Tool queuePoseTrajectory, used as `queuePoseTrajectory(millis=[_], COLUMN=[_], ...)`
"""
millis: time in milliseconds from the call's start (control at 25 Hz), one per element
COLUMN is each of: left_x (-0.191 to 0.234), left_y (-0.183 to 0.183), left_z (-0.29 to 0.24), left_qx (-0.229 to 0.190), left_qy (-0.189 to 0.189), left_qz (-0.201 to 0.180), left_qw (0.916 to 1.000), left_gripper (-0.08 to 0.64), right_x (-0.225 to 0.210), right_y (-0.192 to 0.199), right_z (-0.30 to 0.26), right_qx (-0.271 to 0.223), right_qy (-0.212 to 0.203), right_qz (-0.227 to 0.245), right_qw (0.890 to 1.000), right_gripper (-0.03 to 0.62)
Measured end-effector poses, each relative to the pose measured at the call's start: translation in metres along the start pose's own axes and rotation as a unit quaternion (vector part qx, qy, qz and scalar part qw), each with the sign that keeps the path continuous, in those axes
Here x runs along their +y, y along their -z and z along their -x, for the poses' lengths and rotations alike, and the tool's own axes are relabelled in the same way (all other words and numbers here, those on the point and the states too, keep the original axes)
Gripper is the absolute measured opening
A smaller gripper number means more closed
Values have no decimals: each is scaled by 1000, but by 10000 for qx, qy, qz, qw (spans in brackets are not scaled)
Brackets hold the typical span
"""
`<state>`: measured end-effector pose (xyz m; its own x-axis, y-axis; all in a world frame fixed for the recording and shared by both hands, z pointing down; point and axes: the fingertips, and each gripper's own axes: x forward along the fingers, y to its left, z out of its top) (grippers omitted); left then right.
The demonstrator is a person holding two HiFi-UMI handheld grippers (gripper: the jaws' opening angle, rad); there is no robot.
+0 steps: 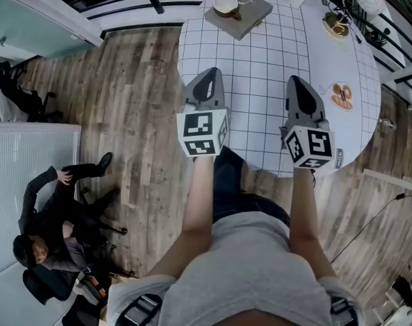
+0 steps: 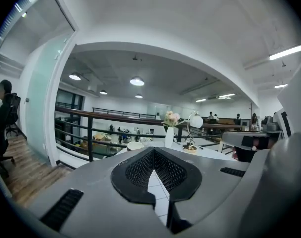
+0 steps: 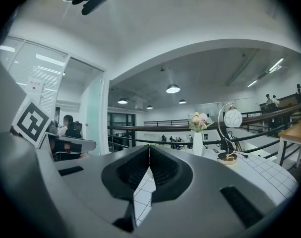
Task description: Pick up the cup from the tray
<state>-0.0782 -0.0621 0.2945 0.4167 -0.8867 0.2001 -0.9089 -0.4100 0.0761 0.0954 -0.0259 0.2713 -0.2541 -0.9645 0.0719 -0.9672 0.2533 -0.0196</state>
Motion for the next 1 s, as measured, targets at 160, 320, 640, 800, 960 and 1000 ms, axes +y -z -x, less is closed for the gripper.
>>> queuePoseTrajectory(millis=[160, 320, 640, 800, 960, 1000], left_x=[19, 35, 60, 68, 78, 80], left_y=[-7, -11, -3, 1, 3, 4], left_z=[-32, -65, -121, -143, -161, -166], left_qx=[20, 88, 299, 387, 434, 452], left_qy=[49, 163, 464, 583, 646, 660], left_qz=[41, 10, -84, -159, -181, -197], left_qw=[10000, 9998, 9984, 9974, 9968, 9966], left_gripper=[2, 2, 2, 2, 2, 2], right_x=[-2, -9, -16, -21, -23, -24], right_y=[2, 8, 25, 31, 32, 32], right_z=[-36, -76, -136, -157, -177, -183], right_qx=[90, 185, 424, 517, 571, 575], right_qy=[-2, 45, -13, -64, -244, -305], right_qz=[18, -68, -87, 8, 156, 202], right_qw=[10000, 9998, 9991, 9986, 9979, 9977], right_gripper=[8, 8, 8, 8, 8, 8])
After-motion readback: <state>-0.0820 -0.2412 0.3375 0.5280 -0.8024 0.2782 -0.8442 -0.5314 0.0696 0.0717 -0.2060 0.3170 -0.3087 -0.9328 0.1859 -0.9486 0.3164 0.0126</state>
